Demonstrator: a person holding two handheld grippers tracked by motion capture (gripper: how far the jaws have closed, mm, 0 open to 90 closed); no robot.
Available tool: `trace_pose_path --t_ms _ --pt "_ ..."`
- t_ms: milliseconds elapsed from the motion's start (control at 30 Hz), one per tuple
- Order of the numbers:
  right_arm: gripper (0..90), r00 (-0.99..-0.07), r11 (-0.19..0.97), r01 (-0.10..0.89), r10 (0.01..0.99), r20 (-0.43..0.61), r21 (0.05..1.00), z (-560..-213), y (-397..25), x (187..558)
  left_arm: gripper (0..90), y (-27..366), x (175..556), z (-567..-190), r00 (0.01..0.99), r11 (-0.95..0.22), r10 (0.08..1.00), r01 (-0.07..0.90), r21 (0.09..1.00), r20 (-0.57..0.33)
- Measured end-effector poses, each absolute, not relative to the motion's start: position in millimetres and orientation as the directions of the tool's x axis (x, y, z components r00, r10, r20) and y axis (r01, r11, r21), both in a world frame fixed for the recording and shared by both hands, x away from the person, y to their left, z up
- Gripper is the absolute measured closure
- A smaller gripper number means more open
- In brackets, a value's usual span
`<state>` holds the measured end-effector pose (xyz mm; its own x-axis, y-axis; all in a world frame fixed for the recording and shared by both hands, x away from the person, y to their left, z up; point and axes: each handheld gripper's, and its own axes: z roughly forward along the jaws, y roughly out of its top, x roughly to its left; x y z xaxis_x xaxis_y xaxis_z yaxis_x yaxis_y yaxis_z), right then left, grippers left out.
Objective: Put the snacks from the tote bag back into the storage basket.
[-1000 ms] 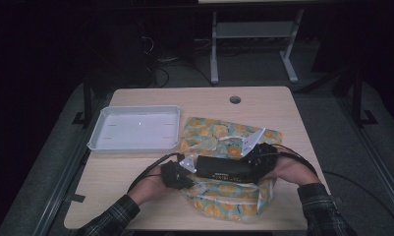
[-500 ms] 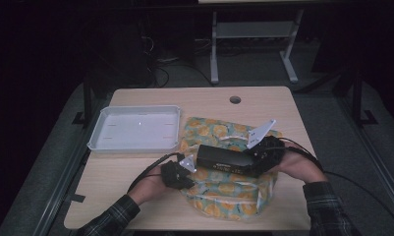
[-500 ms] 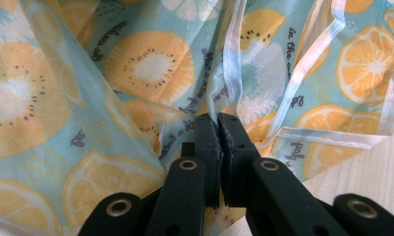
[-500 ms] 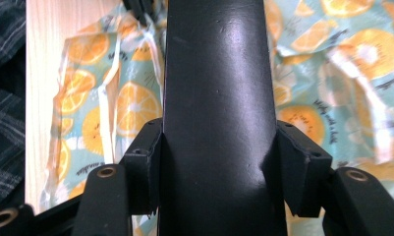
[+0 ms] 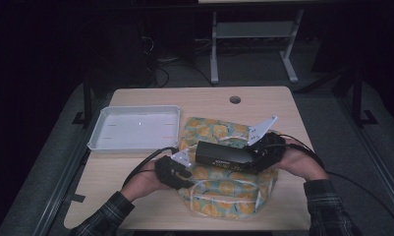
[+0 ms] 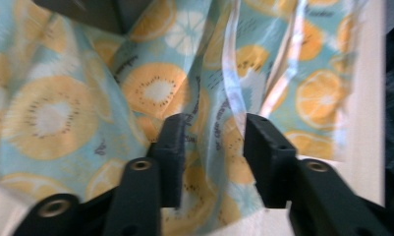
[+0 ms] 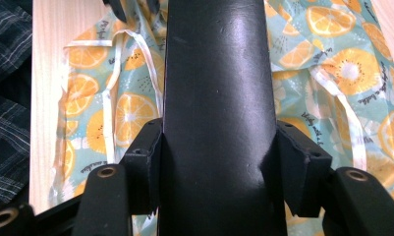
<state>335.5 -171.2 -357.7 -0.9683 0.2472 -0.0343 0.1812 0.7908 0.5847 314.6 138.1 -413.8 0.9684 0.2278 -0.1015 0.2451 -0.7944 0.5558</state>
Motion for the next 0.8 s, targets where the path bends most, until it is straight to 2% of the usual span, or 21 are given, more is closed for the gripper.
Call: trace_pose_path --t_ms 300,567,800 --pt "41.8 -0.976 0.790 0.161 0.217 -0.024 0.591 -356.3 -168.8 333.8 43.4 161.4 319.9 -384.8 0.976 -0.763 0.202 0.209 0.611 -0.082" --pt "41.8 -0.986 0.808 0.129 0.168 -0.016 0.574 -358.3 -155.1 334.8 35.7 180.4 330.1 -367.6 0.983 -0.766 0.177 0.170 0.620 -0.052" --pt "41.8 -0.993 0.825 0.084 0.113 -0.017 0.558 -357.9 -135.1 336.6 30.7 179.3 333.9 -352.4 0.991 -0.771 0.132 0.121 0.625 -0.029"
